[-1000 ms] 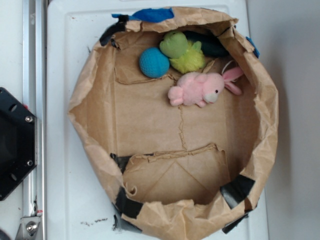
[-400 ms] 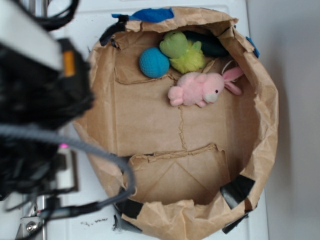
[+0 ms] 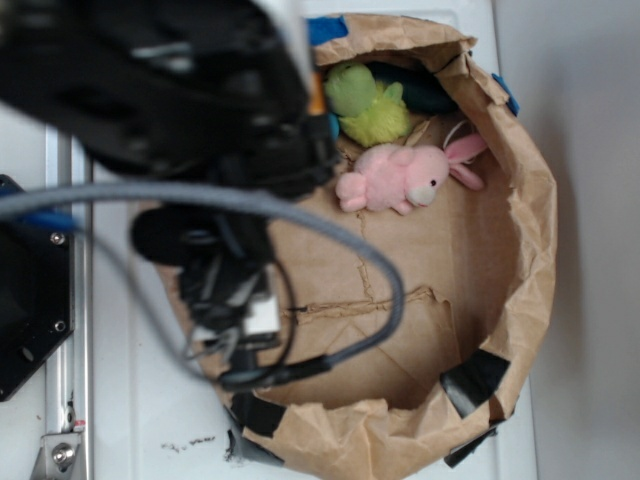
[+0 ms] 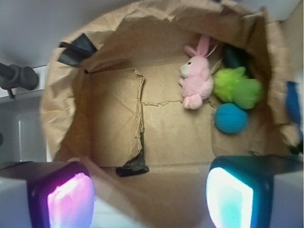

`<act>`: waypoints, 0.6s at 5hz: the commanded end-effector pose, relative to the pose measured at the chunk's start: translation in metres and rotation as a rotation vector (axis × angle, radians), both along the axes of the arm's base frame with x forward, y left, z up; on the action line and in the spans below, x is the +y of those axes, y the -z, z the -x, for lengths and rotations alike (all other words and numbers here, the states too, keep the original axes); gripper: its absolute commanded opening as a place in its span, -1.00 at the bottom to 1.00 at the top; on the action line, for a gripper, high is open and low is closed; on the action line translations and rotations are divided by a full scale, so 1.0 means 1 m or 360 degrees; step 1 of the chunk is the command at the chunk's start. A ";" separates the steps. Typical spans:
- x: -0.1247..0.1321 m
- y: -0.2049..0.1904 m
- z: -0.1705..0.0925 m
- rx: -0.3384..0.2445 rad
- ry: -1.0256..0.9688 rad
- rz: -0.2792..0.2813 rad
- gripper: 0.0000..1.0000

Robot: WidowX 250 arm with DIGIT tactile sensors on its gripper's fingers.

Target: Grab the blue ball.

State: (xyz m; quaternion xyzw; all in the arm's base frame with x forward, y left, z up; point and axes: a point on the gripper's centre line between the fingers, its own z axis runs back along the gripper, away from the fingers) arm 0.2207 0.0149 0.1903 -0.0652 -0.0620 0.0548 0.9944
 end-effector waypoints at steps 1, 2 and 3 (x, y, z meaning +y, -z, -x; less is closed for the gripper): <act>0.031 0.054 -0.018 -0.0150 -0.0128 -0.0012 1.00; 0.044 0.077 -0.017 -0.0132 -0.0170 -0.0019 1.00; 0.061 0.087 -0.016 -0.0109 -0.0254 -0.0043 1.00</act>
